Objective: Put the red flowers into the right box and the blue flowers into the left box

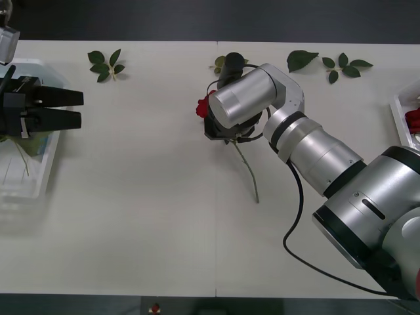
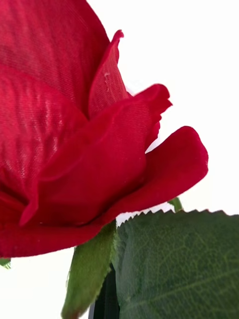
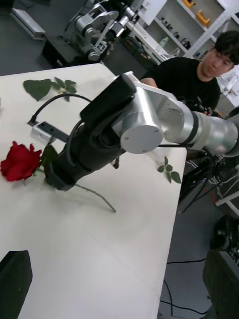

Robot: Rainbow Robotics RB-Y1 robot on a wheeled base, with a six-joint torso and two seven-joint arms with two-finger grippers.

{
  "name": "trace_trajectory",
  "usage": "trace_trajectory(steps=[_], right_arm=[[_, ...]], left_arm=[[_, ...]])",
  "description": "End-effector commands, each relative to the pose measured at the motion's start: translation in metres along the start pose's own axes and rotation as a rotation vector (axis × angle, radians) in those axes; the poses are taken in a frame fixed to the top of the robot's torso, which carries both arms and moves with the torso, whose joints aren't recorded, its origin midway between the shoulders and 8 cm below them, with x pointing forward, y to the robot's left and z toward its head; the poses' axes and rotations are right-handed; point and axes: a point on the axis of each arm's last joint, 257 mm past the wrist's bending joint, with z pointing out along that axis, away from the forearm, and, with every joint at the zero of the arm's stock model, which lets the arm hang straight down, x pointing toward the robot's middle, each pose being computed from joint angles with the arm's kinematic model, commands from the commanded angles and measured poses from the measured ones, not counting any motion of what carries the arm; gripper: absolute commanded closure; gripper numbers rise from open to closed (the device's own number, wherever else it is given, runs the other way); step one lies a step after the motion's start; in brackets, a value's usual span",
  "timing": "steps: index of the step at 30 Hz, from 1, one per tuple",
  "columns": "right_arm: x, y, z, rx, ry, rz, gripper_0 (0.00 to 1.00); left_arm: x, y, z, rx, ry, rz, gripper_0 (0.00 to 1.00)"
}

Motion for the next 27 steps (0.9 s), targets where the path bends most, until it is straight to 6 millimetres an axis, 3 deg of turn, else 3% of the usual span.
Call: trace_trajectory(steps=[1, 9, 15, 23, 27], right_arm=[[-0.019, 0.027, -0.015, -0.044, -0.038, -0.017, 1.0], [-0.038, 0.006, -0.031, -0.044, -0.058, -0.005, 1.0], [-0.05, -0.026, -0.067, -0.046, -0.036, -0.017, 1.0], [-0.067, -0.092, -0.113, -0.042, -0.057, -0.028, 1.0], [-0.067, -0.142, -0.137, -0.015, -0.063, -0.08, 1.0]], left_arm=[[0.01, 0.014, -0.016, -0.035, 0.047, 0.015, 0.0], [0.025, 0.008, -0.013, 0.0, 0.086, 0.026, 0.0], [0.035, -0.005, 0.0, 0.047, 0.109, 0.051, 0.0], [0.042, -0.018, 0.015, 0.085, 0.129, 0.089, 0.0], [0.046, -0.024, 0.023, 0.103, 0.138, 0.11, 0.0]])
